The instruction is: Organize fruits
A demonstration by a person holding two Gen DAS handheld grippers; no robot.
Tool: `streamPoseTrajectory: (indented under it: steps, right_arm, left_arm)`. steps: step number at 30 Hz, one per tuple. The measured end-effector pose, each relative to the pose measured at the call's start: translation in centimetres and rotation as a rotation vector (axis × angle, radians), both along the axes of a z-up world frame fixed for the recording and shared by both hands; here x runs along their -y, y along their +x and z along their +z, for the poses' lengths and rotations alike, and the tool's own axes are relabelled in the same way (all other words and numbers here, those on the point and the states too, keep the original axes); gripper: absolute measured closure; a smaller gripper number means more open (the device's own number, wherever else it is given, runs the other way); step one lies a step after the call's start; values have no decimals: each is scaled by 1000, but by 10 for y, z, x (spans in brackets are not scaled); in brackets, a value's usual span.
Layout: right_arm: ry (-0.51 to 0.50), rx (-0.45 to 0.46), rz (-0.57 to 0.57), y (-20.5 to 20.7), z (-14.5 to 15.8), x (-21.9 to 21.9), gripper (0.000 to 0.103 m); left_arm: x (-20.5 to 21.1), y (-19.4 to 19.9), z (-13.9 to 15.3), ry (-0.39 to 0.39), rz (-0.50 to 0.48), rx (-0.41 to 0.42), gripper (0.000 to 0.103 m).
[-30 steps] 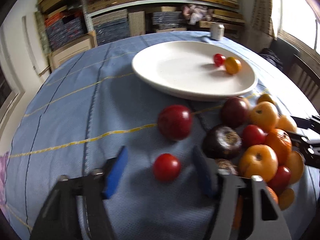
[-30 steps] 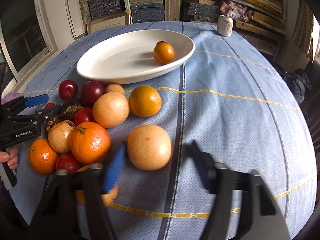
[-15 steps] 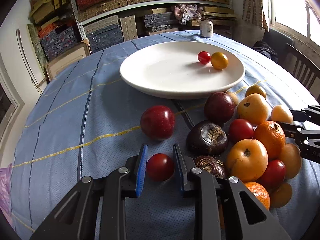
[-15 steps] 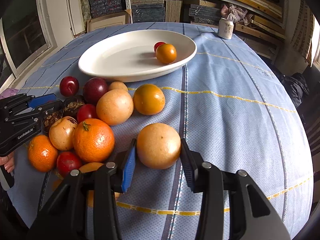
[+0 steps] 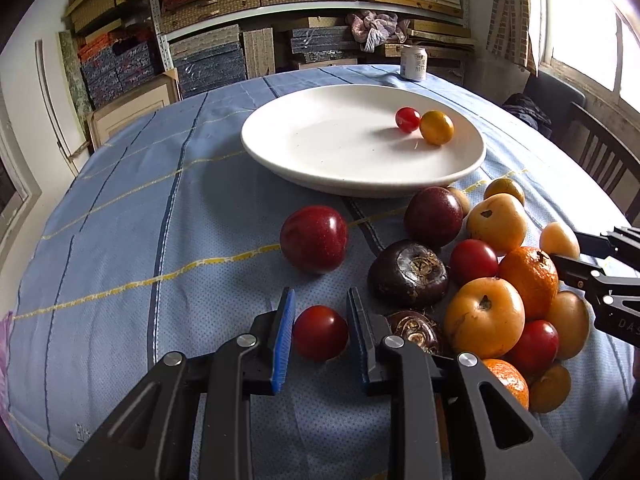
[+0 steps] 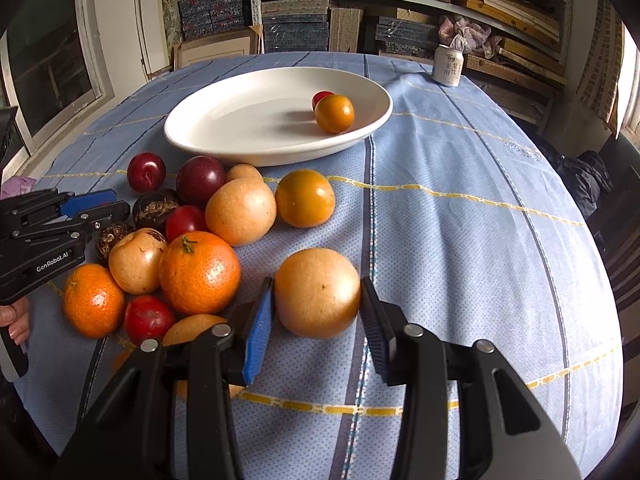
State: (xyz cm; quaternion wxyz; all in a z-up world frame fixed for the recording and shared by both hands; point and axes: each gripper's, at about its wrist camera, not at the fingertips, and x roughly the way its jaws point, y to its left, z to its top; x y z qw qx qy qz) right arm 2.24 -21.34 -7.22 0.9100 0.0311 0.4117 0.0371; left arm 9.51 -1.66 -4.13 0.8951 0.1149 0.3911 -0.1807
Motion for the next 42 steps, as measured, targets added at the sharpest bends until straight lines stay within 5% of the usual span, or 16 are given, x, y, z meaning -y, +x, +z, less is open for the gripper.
streamPoseTrajectory:
  steps: [10,18,19,21,23,30,42]
  right_arm:
    - [52,62,-27,-10,8,5,62]
    - [69,115,-79,-15,17,18,62]
    - [73,115,-80,-16,17,20,62]
    - [68,120,-87,-17,18,24,62]
    - [64,120,-97,-18,18,26,62]
    - [82,107,-94,-16,12,29,62]
    - [94,110,-102,-17,13,37,62]
  left_arm:
    - [-9,-17,15,-86,-24,38,77]
    - [-9,-30,18,-70,-24,79,76]
    - [-11,-32,18,-69,-24,80,73]
    - [-14,-37,15,-58,-18,79,46]
    - [-15,-42,13,-16,-7,95,40]
    - [-11,-37,10,-14,-38,83,38]
    - [-22,-5,-3,-41,53,-34,42]
